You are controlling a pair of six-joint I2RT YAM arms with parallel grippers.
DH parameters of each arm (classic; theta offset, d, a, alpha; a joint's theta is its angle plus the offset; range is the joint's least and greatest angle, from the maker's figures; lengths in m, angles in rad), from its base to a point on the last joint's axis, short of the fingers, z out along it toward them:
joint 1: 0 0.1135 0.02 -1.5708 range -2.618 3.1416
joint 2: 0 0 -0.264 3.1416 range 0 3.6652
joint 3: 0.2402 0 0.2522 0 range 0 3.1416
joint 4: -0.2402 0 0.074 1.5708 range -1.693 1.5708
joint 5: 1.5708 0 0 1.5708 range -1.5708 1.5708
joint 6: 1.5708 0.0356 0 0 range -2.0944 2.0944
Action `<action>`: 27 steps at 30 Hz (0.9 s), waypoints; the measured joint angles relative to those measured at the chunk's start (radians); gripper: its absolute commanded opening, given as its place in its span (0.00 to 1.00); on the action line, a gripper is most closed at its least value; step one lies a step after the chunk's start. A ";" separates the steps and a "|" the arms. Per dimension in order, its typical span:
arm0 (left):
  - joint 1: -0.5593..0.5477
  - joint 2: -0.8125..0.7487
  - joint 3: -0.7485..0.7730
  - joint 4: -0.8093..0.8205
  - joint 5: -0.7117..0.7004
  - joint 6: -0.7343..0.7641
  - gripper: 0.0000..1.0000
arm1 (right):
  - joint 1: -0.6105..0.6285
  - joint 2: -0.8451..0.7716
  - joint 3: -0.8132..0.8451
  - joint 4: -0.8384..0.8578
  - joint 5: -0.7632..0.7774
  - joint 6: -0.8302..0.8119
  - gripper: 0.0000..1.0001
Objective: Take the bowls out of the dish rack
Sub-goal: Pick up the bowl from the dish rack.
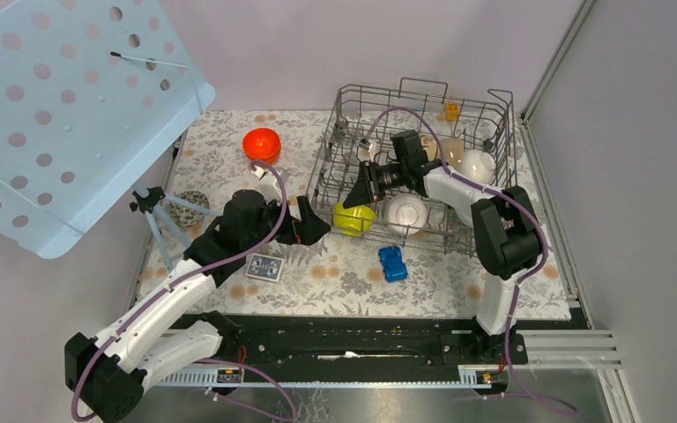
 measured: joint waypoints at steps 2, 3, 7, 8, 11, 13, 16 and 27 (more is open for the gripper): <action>0.000 0.000 0.000 0.000 0.000 0.000 0.97 | 0.000 0.000 -0.002 0.008 0.000 0.014 0.00; 0.000 0.000 0.000 0.000 0.000 0.000 0.97 | 0.000 0.000 -0.004 0.016 0.001 0.023 0.00; 0.000 0.000 0.000 0.000 0.000 -0.003 0.97 | -0.003 0.000 -0.017 0.071 0.003 0.084 0.00; 0.000 0.001 0.000 0.000 0.000 -0.003 0.97 | -0.006 0.000 -0.023 0.092 0.003 0.108 0.00; 0.000 0.001 0.000 0.000 0.000 -0.003 0.97 | -0.012 0.000 -0.032 0.152 -0.006 0.192 0.00; 0.000 0.001 0.000 0.000 0.000 -0.003 0.97 | -0.018 0.000 -0.032 0.187 -0.012 0.240 0.00; 0.000 0.002 0.000 0.000 0.000 -0.003 0.97 | -0.026 0.000 -0.032 0.235 -0.025 0.303 0.00; 0.000 0.008 0.000 0.000 -0.001 -0.003 0.97 | -0.066 -0.006 -0.118 0.573 -0.050 0.642 0.00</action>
